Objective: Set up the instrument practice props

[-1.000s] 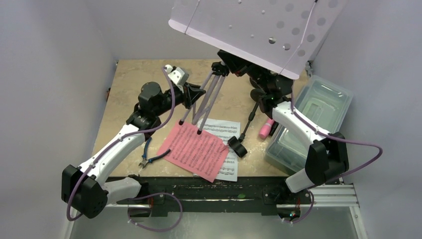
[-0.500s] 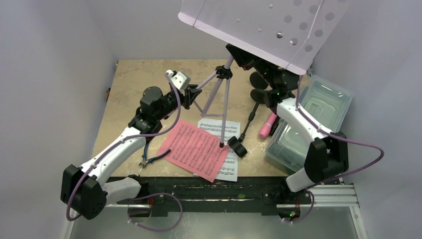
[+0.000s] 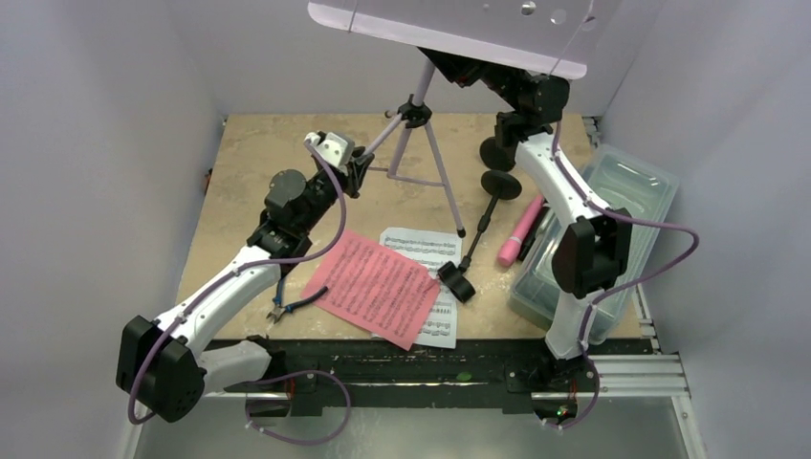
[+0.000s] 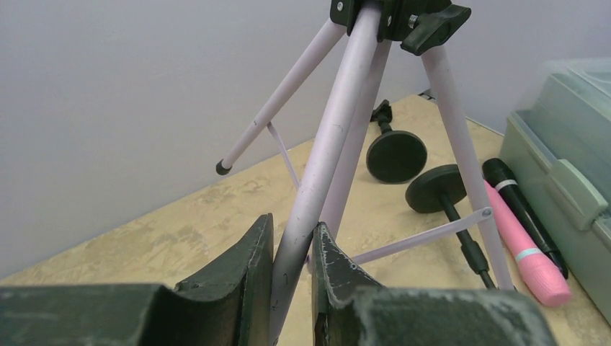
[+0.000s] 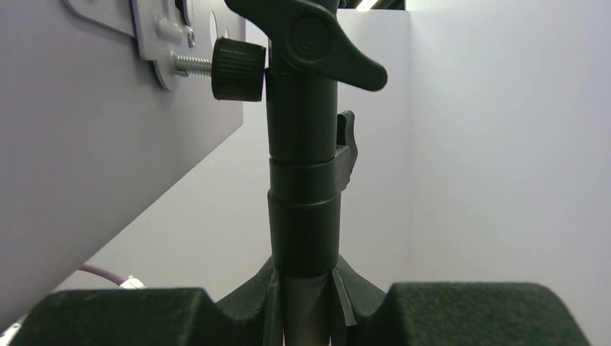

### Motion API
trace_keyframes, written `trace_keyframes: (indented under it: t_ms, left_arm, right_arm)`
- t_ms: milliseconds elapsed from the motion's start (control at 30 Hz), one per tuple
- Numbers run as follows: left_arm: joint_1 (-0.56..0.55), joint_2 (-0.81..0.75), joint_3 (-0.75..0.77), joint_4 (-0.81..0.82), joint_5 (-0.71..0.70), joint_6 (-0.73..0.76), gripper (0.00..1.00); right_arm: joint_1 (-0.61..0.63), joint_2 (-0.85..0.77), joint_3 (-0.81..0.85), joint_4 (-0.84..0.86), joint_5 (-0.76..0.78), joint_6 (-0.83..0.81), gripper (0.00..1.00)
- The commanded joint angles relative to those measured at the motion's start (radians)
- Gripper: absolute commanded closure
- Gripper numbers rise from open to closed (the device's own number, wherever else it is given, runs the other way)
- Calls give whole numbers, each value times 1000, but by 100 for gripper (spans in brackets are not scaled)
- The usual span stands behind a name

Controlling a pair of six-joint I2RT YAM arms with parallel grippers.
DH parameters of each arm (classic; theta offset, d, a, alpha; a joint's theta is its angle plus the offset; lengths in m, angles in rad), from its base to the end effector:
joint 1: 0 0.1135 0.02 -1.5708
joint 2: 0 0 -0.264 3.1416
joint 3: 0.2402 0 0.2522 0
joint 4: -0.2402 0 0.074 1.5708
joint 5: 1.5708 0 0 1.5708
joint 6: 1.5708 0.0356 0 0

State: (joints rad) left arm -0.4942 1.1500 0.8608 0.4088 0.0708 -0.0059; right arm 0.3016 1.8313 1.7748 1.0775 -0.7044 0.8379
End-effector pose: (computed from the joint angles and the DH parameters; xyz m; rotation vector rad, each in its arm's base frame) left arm 0.2390 -0.1316 0.3552 0.4114 1.4090 -0.4595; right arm 0.3644 0.1375 0.5009 -0.5606 0.7403 1.2562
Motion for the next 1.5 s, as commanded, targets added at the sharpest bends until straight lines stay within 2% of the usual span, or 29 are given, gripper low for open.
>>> trace_keyframes:
  t_ms: [0, 133, 333, 467, 667, 867, 1033, 1400, 1467]
  left_arm:
    - [63, 69, -66, -151, -280, -57, 100]
    - [63, 155, -76, -141, -330, -92, 100]
    - [66, 290, -98, -44, -316, -168, 100]
    - [130, 355, -69, -44, -234, -234, 100]
    - [195, 431, -43, -61, -209, -247, 100]
    - [178, 405, -57, -124, -219, -304, 100]
    - [182, 339, -90, -225, -287, -380, 100]
    - [194, 234, -168, -306, -439, -449, 100]
    - [203, 221, -171, -327, -430, -473, 100]
  right_arm:
    - [-44, -36, 285, 352, 232, 29, 100]
    - [5, 32, 400, 276, 151, -69, 100]
    - [52, 202, 591, 251, 71, -90, 100]
    - [59, 222, 535, 245, 68, -134, 100]
    - [61, 279, 514, 253, 88, -147, 100]
    - [63, 349, 512, 293, 121, -110, 100]
    - [79, 377, 476, 341, 114, -91, 100]
    - [141, 425, 447, 393, 62, -80, 100]
    - [152, 427, 435, 398, 66, -85, 100]
